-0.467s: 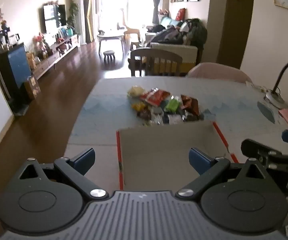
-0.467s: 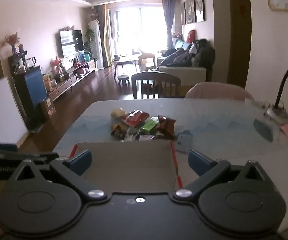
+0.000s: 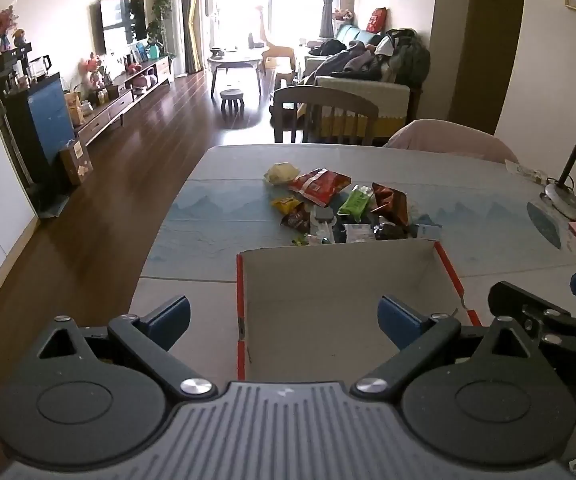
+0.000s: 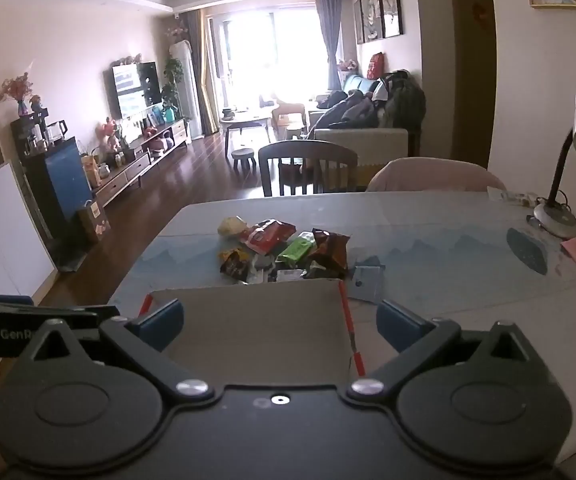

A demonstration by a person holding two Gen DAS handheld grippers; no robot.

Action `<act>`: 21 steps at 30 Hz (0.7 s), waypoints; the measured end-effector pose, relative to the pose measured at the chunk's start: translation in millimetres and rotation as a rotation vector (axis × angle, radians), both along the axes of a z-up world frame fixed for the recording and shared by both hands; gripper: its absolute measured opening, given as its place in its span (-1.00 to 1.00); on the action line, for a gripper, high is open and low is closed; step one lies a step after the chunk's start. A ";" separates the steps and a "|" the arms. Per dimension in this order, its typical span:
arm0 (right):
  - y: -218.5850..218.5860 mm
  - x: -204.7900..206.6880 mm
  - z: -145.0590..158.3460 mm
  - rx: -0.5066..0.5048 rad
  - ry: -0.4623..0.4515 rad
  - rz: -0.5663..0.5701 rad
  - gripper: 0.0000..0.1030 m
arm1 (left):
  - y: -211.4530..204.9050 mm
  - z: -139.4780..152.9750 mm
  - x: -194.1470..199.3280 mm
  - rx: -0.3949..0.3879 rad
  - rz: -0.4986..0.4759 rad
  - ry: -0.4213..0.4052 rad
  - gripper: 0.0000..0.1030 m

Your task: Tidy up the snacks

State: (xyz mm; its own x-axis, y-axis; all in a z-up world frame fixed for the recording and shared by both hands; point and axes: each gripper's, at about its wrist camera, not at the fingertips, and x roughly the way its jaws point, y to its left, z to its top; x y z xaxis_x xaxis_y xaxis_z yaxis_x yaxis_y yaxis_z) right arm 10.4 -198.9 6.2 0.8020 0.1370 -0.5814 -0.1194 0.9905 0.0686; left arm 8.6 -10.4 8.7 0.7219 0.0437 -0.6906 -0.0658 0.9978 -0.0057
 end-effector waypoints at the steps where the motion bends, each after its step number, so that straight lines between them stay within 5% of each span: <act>1: -0.8 1.1 -0.2 0.000 0.005 -0.001 1.00 | -0.2 -1.6 1.8 0.001 -0.002 0.001 0.96; 21: -8.8 6.9 -6.7 0.025 0.040 0.005 1.00 | -7.7 -9.5 5.1 -0.016 -0.009 0.015 0.96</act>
State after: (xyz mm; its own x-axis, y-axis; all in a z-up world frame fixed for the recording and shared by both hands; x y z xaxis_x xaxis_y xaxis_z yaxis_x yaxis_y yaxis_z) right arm 17.3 -207.7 -0.4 0.7775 0.1564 -0.6092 -0.1215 0.9877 0.0985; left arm 13.7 -18.1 -0.8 0.7118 0.0264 -0.7019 -0.0574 0.9981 -0.0206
